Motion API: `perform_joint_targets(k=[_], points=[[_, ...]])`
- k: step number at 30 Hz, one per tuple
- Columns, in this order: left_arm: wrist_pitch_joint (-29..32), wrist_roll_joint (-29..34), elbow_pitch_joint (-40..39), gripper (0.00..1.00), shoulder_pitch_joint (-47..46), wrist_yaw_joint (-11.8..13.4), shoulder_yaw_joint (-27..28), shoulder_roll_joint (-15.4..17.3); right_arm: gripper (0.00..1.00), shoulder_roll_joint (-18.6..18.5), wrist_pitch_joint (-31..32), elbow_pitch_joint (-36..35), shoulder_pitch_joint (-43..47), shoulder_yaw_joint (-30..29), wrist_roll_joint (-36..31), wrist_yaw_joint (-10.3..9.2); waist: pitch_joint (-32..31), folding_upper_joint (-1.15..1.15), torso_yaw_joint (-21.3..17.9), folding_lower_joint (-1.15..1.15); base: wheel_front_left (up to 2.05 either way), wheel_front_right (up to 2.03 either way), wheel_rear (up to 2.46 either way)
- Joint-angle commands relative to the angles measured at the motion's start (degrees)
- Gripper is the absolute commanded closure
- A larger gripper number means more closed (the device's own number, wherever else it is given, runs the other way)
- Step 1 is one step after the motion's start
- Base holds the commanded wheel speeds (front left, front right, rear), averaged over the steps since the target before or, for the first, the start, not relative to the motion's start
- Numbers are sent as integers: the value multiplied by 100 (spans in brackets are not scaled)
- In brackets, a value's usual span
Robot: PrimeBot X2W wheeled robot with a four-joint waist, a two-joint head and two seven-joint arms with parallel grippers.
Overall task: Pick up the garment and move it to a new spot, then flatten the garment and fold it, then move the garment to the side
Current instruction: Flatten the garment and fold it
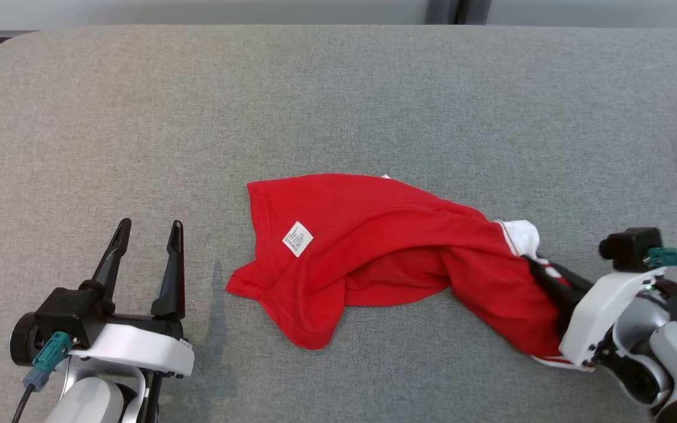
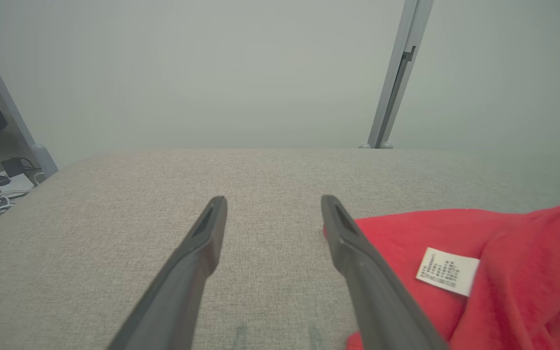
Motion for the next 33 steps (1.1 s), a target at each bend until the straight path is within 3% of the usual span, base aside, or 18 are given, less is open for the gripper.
perform_joint_targets(k=[1,10,17,25,33], points=[[-30,23,7,0,-94,-18,33,5,100,-95,-76,90,-67,-14,-9,-42,3,0,10,0,0,0,0],[-41,60,87,0,-80,-61,111,-90,100,-477,-816,42,-940,-346,-473,-23,-108,0,22,0,0,0,0],[-46,104,77,0,23,-97,179,-117,100,-513,-1394,-492,-1220,-512,-1418,-23,-167,0,-79,0,0,0,0],[-46,145,30,0,103,-142,275,-164,100,133,-1504,-750,386,-782,-2235,-23,-133,0,-207,0,0,0,0],[-47,191,57,0,73,-200,296,-116,100,867,-1759,-291,1327,-1057,-2349,-23,-132,0,-314,0,0,0,0]])
